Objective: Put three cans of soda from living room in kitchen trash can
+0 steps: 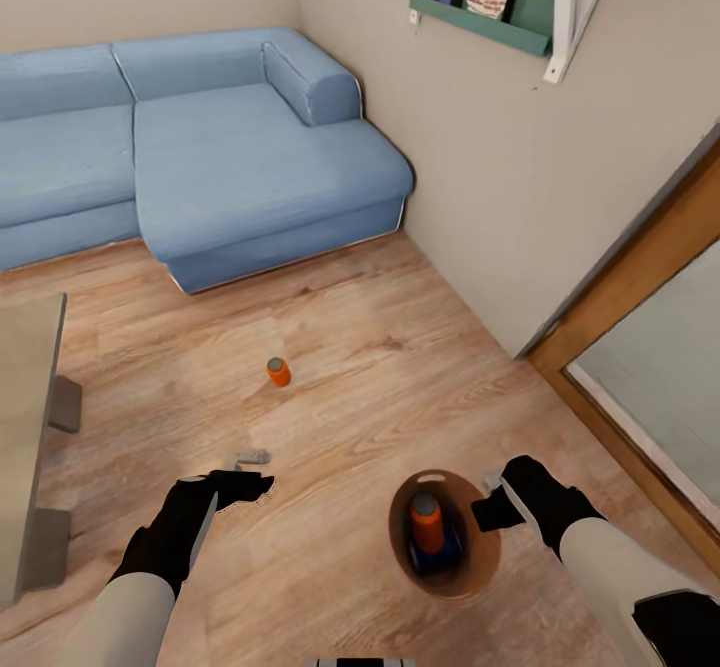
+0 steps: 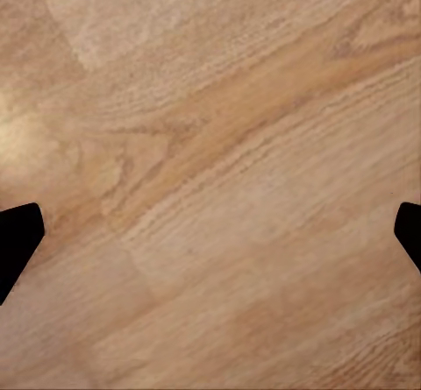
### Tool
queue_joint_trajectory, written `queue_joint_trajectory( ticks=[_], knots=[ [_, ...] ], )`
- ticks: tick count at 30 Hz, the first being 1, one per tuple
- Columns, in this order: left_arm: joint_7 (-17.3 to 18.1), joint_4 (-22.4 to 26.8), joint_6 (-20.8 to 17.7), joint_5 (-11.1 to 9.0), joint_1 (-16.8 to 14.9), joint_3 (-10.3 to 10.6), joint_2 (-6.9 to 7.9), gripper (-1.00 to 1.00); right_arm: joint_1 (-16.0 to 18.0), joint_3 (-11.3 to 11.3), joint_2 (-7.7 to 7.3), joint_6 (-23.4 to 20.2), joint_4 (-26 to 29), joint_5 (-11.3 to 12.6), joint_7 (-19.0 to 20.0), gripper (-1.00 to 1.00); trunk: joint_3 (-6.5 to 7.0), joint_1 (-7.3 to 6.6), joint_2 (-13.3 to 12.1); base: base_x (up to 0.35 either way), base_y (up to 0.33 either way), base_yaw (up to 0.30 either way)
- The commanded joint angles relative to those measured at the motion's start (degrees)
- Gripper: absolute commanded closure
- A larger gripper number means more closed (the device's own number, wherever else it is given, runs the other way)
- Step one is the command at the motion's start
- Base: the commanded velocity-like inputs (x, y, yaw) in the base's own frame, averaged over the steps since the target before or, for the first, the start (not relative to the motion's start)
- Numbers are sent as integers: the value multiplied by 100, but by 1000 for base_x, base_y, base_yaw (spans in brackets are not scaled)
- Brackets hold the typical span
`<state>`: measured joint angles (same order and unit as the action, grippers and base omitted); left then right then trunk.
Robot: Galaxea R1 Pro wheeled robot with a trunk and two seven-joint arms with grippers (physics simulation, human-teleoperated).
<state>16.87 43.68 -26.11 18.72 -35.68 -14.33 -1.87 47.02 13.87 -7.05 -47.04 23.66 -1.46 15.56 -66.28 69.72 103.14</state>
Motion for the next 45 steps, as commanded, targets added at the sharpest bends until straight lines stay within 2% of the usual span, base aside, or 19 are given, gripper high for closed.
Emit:
queue_joint_trajectory(
  ticks=[1, 14, 16, 18, 20, 24, 26, 33, 37, 45],
  knots=[
    [0, 0, 0, 0, 0, 0, 1, -100, 2, -8, 0, -16, -2, 111, 43, 100, 0, 0, 0, 316, 120, 245],
    [1, 0, 1, 0, 0, 0, 1, -100, 6, -23, -5, -34, 1, 138, -175, 100, 0, 0, 0, 311, 87, 171],
    [1, 0, 2, 0, 0, 0, 1, -100, 9, -29, -1, -252, 35, 147, -185, 100, 0, 0, 0, 321, 7, 15],
    [0, -2, 5, 2, 0, 0, 0, -100, 13, -36, -4, -536, 168, 151, -185, 100, 0, 0, 0, 323, 4, 8],
    [0, -1, 8, 2, 0, 0, 0, -100, 16, -53, -14, -923, 581, 154, -170, 100, 0, 0, 0, 323, 2, 4],
    [1, 0, 9, 1, 0, 0, -3, -100, 17, -64, -24, -1296, 1139, 151, -163, 100, 0, 0, 0, 323, 1, 2],
    [1, 0, 9, 6, 0, 0, 0, -100, 25, -67, -35, -1296, 1382, 161, -150, 100, 0, 0, 0, 324, 0, 0],
    [1, -6, 9, 9, 0, 0, -5, -100, 108, -131, -88, -1296, 1491, 167, -111, 100, 0, 0, 0, 324, 0, 0],
    [1, -8, 12, 9, 0, 0, -6, -100, 338, -179, -107, -1296, 1439, 165, -107, 100, 0, 0, 0, 308, 0, 0],
    [1, -3, 18, -1, 23, 0, -2, -100, 1205, -200, -113, -1296, 491, 164, -90, 100, 0, 0, 0, 189, 0, 0]
  ],
)
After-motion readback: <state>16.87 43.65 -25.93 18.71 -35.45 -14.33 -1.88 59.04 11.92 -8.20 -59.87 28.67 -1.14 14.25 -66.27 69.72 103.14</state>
